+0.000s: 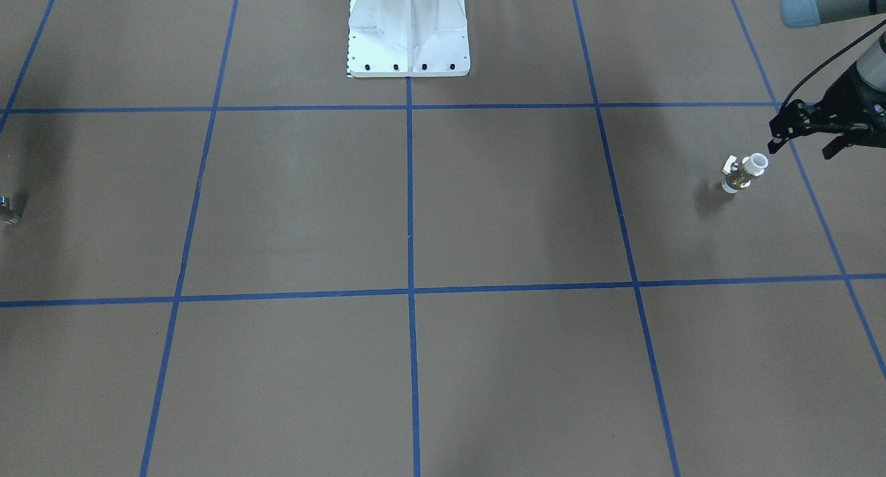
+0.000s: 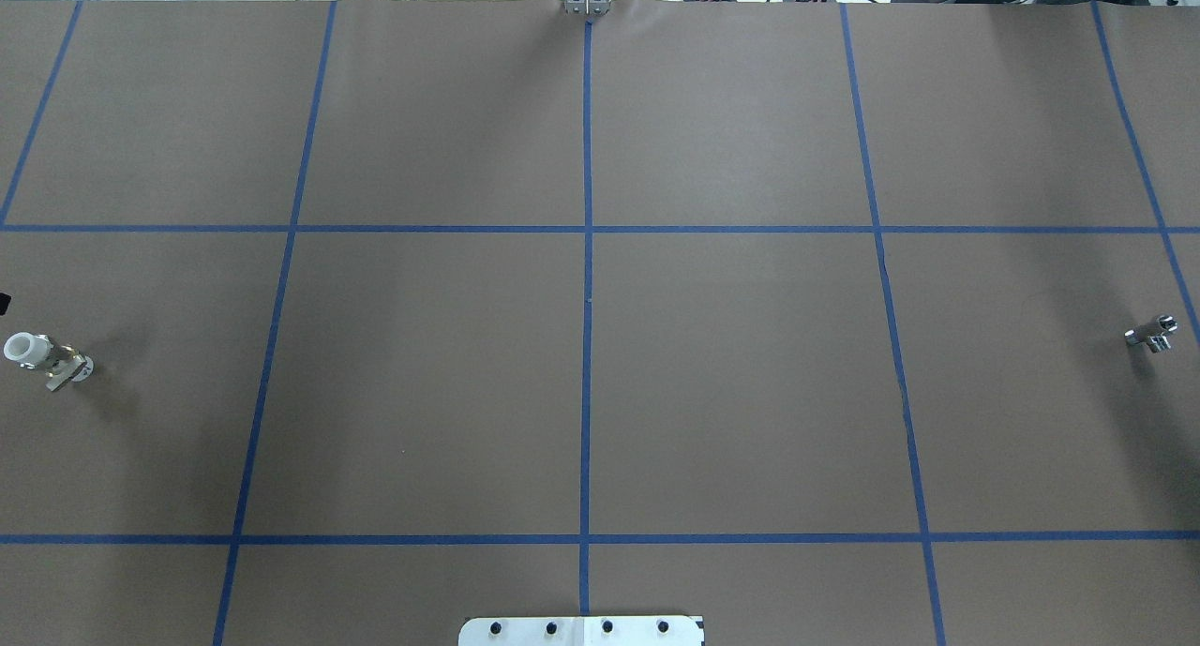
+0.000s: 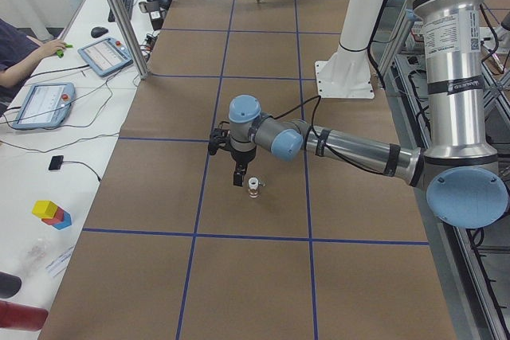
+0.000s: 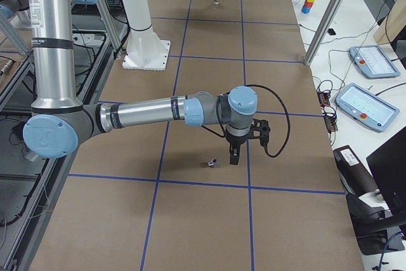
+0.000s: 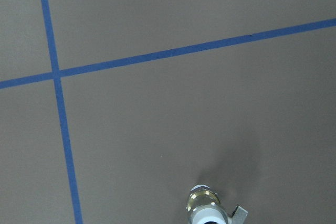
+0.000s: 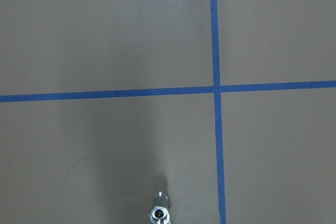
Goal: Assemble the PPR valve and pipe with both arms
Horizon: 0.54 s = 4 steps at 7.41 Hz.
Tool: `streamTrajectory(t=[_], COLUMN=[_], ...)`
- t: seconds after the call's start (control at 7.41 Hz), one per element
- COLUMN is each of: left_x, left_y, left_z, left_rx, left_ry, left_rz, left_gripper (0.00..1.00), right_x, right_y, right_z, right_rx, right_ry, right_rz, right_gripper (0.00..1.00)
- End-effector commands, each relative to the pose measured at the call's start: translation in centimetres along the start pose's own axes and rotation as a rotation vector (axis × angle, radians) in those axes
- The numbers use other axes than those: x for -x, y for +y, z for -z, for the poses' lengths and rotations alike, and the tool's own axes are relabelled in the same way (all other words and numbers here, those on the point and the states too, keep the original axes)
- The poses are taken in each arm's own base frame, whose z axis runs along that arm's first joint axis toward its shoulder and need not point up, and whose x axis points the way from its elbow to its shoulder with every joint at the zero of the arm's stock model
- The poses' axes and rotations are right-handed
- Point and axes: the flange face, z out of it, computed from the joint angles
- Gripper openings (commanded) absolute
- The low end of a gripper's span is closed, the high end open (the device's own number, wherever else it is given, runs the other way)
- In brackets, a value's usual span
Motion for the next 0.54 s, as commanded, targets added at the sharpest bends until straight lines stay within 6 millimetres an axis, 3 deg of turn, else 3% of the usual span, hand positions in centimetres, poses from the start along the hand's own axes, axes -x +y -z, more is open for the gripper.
streamTrajectory(t=[0.0,0.27,0.4], left_x=[-1.2,-0.8,-1.3], left_y=[1.8,1.9,2.1], left_z=[-2.9,-3.7,-5.1], left_rx=[0.029,0.044,0.071], left_ry=[-0.013,-0.018,-0.019], left_rz=[0.002,0.008,-0.007], left_gripper=[1.0,1.0,1.0], right_x=[0.0,0.0,0.0], right_y=[0.0,0.0,0.0], right_z=[-0.1,-0.1,-0.1], right_rx=[0.001,0.003,0.003], right_ry=[-0.002,-0.005,-0.003], right_rz=[0.0,-0.003,-0.003], right_gripper=[1.0,1.0,1.0])
